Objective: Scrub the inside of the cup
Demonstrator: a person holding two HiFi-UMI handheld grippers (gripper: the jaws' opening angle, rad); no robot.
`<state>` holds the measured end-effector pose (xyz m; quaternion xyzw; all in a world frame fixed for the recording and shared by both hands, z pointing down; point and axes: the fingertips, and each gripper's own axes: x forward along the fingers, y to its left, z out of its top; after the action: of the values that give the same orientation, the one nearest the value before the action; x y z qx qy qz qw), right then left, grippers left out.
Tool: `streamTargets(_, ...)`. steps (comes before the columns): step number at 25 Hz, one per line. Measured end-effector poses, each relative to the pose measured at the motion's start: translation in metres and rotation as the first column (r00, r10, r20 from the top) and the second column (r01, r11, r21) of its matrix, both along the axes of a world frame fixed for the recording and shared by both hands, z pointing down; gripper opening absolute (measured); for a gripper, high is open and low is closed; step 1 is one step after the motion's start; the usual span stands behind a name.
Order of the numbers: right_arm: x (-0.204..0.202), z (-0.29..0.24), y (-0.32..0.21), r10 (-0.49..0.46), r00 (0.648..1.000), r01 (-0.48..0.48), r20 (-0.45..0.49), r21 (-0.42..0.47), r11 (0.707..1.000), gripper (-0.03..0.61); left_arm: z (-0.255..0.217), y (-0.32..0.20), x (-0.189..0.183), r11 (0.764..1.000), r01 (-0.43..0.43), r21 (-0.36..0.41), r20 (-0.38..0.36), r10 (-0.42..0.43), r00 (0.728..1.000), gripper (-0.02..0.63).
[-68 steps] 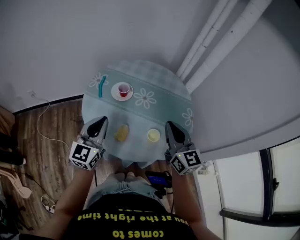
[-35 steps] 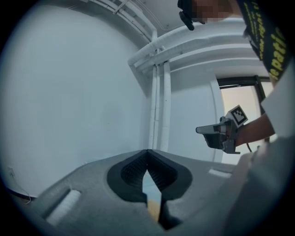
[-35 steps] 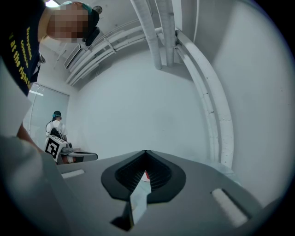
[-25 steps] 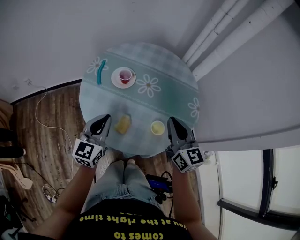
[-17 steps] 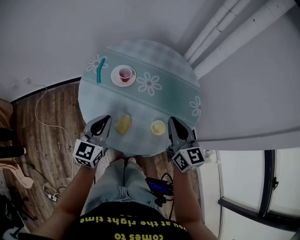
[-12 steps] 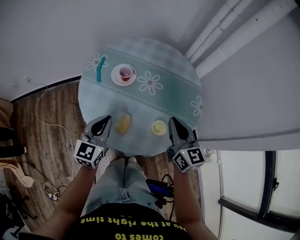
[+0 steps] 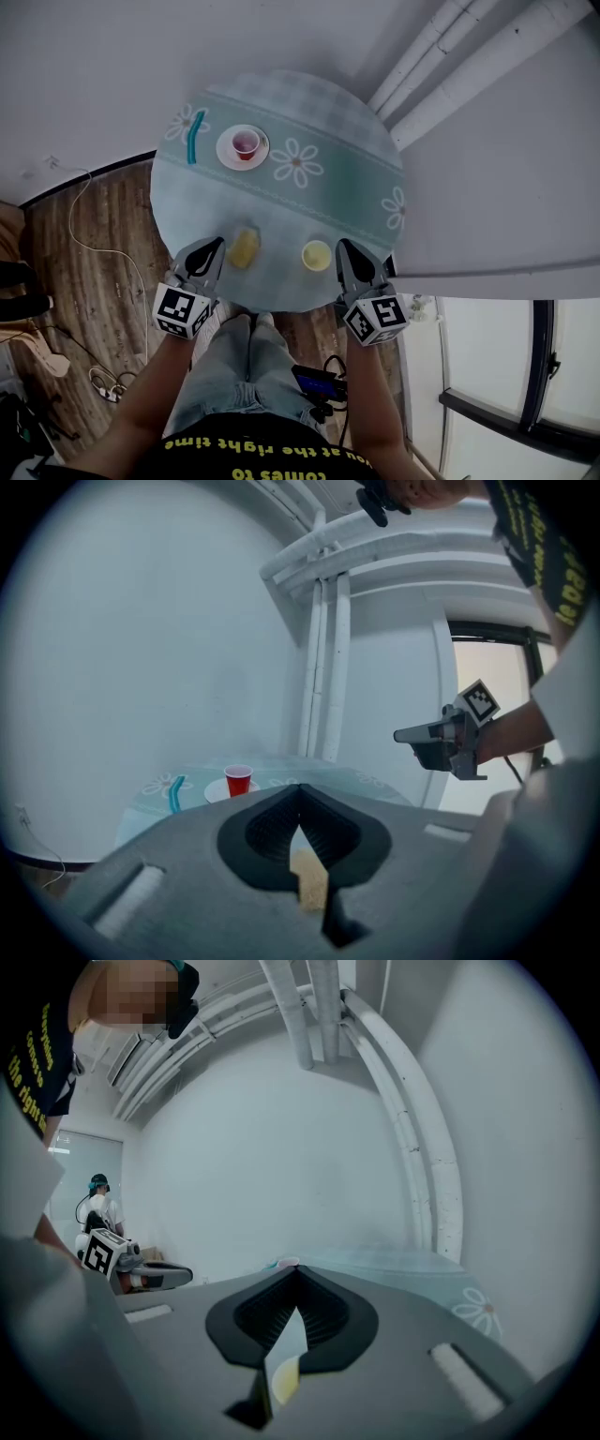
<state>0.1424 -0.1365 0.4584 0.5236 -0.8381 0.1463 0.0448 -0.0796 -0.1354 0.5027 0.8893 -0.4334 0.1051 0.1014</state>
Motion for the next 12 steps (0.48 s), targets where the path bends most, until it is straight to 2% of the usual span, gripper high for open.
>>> streamTargets(12,0.008,0.051,0.004,0.013,1.0,-0.016,-0.025,-0.101,0.995,0.006,0.031,-0.002,0.01,0.999,-0.004,-0.05,0.017,0.005,1.0,0.001)
